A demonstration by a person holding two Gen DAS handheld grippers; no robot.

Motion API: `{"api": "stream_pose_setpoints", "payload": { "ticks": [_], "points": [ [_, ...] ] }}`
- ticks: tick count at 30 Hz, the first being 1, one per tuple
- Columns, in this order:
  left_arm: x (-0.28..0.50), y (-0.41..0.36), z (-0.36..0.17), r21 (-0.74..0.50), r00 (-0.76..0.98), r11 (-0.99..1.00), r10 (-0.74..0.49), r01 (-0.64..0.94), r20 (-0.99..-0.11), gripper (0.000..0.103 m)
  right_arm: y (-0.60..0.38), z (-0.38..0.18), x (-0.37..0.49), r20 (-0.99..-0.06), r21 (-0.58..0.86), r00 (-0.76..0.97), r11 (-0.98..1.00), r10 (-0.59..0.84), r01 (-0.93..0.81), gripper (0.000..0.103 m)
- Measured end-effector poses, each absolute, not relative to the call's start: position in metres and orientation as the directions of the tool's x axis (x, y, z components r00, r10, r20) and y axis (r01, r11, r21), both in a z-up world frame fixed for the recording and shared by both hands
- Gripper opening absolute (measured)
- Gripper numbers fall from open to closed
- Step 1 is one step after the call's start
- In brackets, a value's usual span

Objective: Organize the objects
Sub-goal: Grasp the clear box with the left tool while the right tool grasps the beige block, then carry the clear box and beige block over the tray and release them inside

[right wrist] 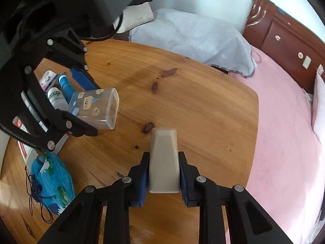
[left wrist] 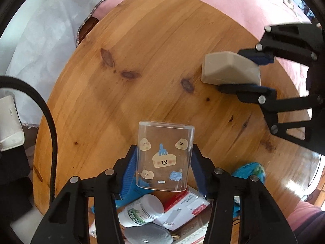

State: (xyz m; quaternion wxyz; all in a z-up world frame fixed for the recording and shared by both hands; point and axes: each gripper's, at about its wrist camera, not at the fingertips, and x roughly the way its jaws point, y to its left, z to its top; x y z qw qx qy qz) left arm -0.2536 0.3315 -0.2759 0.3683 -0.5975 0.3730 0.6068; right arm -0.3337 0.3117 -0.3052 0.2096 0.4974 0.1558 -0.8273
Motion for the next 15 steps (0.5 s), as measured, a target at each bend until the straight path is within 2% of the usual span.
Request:
{"api": "stream_pose_setpoints", "payload": {
  "ticks": [8, 15],
  "points": [
    [-0.246, 0.326, -0.239, -0.026, -0.009, -0.523, 0.063, -0.852, -0.998, 0.054, 0.312, -0.297, -0.310, -0.886, -0.040, -0.433, -0.904, -0.165, 0.426, 0.026],
    [-0.223, 0.290, -0.193, -0.069, -0.003, -0.622, 0.114, -0.780, -0.993, 0.054, 0.304, -0.261, -0.276, -0.864, -0.030, -0.485, -0.947, -0.137, 0.321, 0.026]
  ]
}}
